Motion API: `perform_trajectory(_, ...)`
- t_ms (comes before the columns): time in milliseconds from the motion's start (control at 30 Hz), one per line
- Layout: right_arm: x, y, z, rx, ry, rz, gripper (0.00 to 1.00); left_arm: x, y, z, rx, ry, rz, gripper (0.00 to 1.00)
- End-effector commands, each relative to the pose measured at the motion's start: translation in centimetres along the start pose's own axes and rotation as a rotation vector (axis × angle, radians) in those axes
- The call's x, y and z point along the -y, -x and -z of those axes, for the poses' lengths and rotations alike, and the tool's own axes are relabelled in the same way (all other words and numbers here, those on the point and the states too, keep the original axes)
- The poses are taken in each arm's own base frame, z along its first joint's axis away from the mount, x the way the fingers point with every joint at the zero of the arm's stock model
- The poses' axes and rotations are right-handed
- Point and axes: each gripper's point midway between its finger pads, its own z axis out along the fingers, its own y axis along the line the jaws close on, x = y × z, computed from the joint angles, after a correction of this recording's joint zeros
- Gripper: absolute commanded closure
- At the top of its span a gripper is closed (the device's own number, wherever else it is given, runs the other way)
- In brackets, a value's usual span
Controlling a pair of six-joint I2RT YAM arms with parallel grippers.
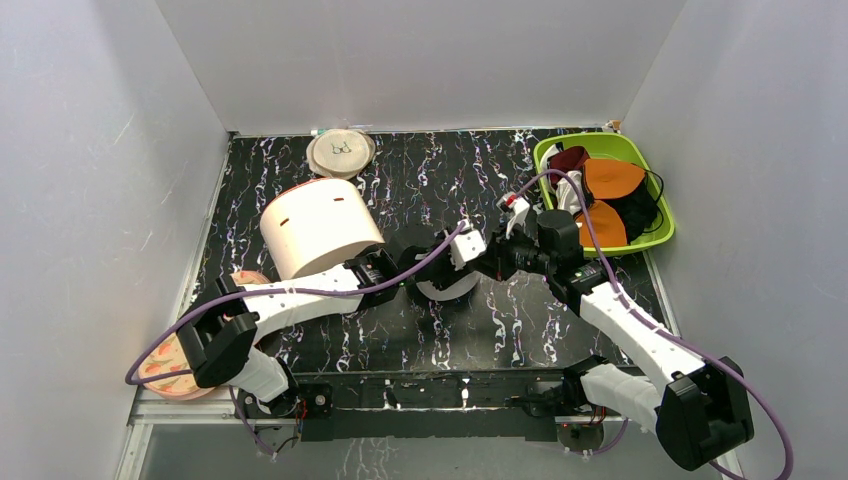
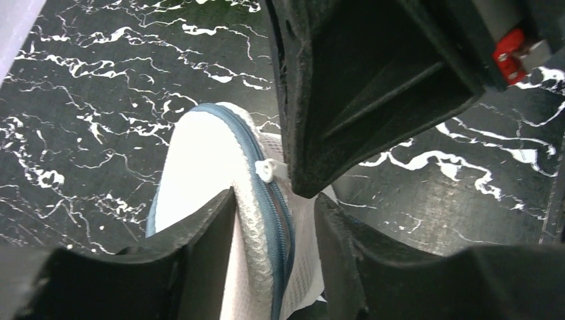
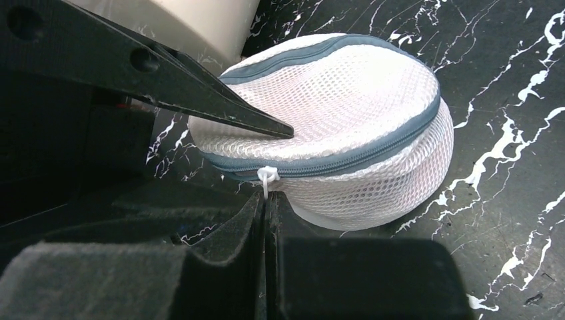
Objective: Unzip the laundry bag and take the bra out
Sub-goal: Unzip the laundry bag at the center of the board.
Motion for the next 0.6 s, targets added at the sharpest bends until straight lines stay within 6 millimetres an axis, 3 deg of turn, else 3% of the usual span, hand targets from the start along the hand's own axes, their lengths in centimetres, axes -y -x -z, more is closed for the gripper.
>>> perform_trajectory(0,-1.6,2.7,0.3,0.089,0.051,0.078,1.00,-1.1,2.3,0.6,0.040,0.038,-0.002,0.59)
perform_trajectory(167,-1.5,2.4,0.3,0.085,0.049,0.075,1.00,-2.3,1.8,0.7,0.022,0.110,-0.005,0.73)
perform_trajectory(567,0.2,2.6,0.3,0.111,-0.057,0.026,1.00,-2.1,2.1,0.8,0.029,0.098,-0.012,0.98)
